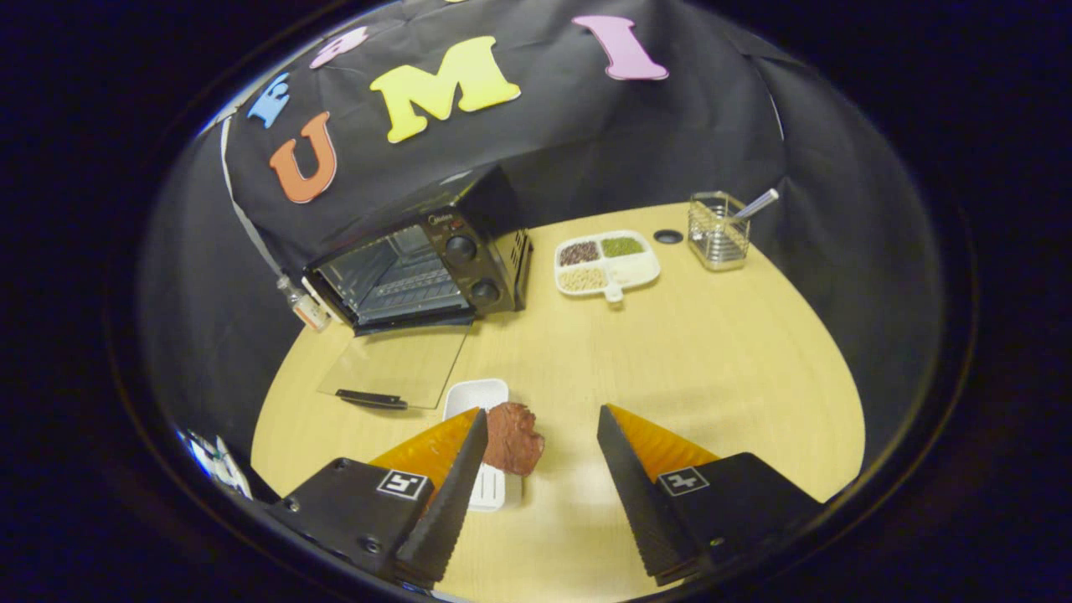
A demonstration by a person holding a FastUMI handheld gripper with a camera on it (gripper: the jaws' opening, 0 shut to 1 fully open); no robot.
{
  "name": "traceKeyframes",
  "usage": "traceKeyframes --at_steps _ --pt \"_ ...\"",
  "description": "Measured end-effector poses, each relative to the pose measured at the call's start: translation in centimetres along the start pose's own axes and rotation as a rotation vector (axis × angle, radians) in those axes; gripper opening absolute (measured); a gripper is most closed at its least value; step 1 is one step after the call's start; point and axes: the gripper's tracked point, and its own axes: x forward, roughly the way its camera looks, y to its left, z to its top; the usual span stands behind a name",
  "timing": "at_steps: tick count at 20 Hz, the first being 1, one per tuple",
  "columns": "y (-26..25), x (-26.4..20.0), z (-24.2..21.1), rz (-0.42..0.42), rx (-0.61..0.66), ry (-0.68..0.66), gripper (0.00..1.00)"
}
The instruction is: Open the toaster oven, put the food inside, and close the toaster oven door.
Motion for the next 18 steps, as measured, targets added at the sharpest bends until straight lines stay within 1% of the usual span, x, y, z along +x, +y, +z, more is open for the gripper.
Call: traceKeyframes --at_steps 1,3,4,7,8,10,11,12,15,18 --pt "0.1 0.3 -0.3 0.017 0.002 0.017 0.83" --pt "0.3 0.7 -0.9 0.042 0.009 0.043 0.75" --pt "0.2 0.8 -1.2 0.048 0.025 0.059 0.64" --pt "0.5 1.4 -2.7 0.092 0.080 0.121 0.41" --pt "0.4 1.3 -2.8 0.099 0.100 0.118 0.33" --pt "1.2 0.7 -3.0 0.134 0.116 0.123 0.19" --pt "1.6 0.4 -3.1 0.140 0.108 0.117 0.15" --pt "1.9 0.1 -3.0 0.141 0.096 0.108 0.12" --pt "2.7 -1.1 -2.7 0.119 0.036 0.080 0.10" --pt "2.8 -2.2 -1.8 0.048 -0.056 0.033 0.10"
